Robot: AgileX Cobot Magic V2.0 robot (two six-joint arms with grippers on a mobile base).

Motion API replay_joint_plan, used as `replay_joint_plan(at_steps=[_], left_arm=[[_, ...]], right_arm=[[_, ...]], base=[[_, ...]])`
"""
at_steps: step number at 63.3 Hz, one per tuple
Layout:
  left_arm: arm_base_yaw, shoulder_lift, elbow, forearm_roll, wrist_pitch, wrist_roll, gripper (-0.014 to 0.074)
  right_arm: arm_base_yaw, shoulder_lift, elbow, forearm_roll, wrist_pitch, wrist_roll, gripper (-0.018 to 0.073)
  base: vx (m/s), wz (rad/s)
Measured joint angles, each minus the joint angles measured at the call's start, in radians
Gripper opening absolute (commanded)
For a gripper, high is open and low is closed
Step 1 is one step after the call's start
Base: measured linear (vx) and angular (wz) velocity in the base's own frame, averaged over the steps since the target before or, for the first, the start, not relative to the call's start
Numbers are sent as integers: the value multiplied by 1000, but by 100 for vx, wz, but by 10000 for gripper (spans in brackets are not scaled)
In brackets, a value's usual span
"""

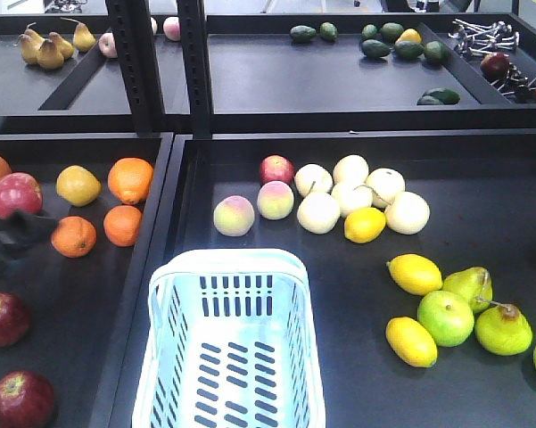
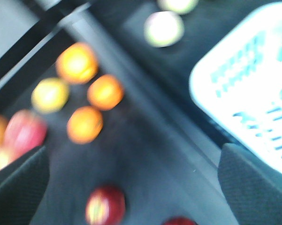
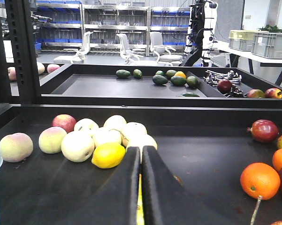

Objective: Pick three apples into basket with both arms
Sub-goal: 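Reach the left gripper over the basket handle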

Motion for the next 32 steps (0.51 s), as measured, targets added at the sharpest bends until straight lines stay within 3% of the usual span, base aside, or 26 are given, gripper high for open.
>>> replay_joint_plan(at_steps=[12,20,32], left_arm=[[-175,166,-76,0,0,140,689],[-276,279,-119,23,-2,161,680],[-371,414,-148,102,-4,163,676]], right_arm=[[0,0,0,0,0,0,-9],[0,0,0,0,0,0,-9],[0,0,0,0,0,0,-9]], base=[[0,0],[0,0],[0,0]])
